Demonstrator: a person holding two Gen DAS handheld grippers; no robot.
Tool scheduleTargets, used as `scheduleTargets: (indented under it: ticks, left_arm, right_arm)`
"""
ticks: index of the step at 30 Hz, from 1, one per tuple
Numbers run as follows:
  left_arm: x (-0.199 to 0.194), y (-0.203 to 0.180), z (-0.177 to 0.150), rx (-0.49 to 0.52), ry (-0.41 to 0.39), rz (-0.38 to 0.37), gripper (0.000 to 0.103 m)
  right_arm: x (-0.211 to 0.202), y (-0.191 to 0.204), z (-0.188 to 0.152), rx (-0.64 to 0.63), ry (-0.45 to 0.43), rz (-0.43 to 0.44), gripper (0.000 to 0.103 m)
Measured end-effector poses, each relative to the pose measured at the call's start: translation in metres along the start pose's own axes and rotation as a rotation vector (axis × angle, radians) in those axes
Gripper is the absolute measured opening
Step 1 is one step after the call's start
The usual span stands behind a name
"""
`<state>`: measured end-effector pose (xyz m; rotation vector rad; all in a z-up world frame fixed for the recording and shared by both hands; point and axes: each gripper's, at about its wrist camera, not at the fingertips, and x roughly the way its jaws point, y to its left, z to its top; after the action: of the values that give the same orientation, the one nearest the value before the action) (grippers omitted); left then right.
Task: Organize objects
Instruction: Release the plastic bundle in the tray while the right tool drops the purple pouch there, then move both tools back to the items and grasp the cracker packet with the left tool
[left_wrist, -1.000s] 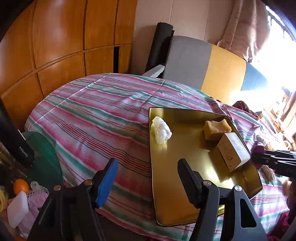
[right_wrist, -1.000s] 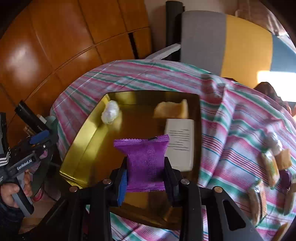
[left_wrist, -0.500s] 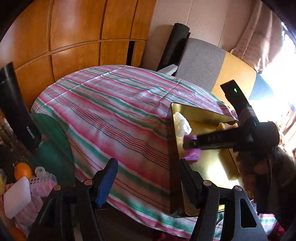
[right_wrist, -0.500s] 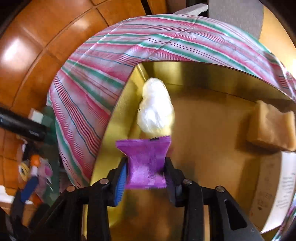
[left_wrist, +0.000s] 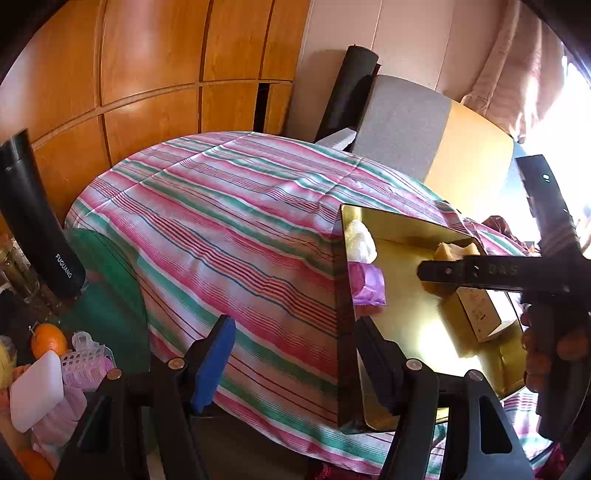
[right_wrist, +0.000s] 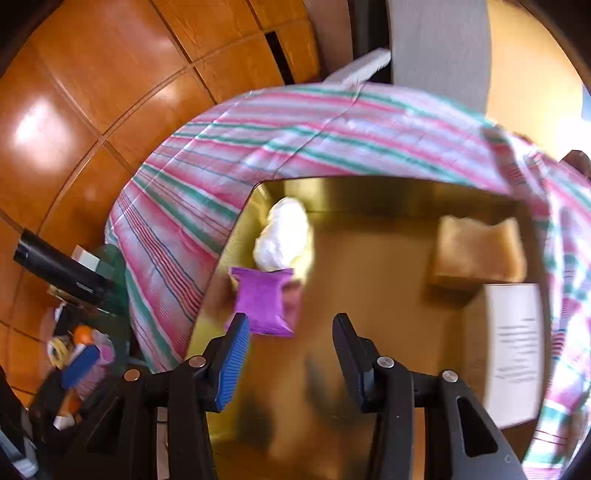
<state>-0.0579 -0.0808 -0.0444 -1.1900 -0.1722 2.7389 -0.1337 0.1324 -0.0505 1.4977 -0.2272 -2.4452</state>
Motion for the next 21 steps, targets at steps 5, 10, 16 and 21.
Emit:
scheduleTargets:
  ticks: [5,10,16,21]
  left_arm:
    - [-0.007,-0.013,0.002,0.033,-0.014,-0.001,0.068]
    - [-0.015,-0.028,0.003,0.073,-0.032,-0.005,0.069]
    - [-0.02,-0.045,0.004,0.114,-0.034,-0.019,0.07]
    - [-0.02,-0.066,0.003,0.16,-0.026,-0.041,0.07]
  right_arm:
    - [-0.029,-0.008,-0.013,-0.031,-0.073,-0.057,0.048]
    - [-0.053,-0.016,-0.029,-0.061,-0.132,-0.11,0.055]
    - [-0.079,-0.043,-0.048,-0.038,-0.177,-0.151,0.056]
    - [-0.106,-0.084,-0.063,0.03,-0.207,-0.198,0.056]
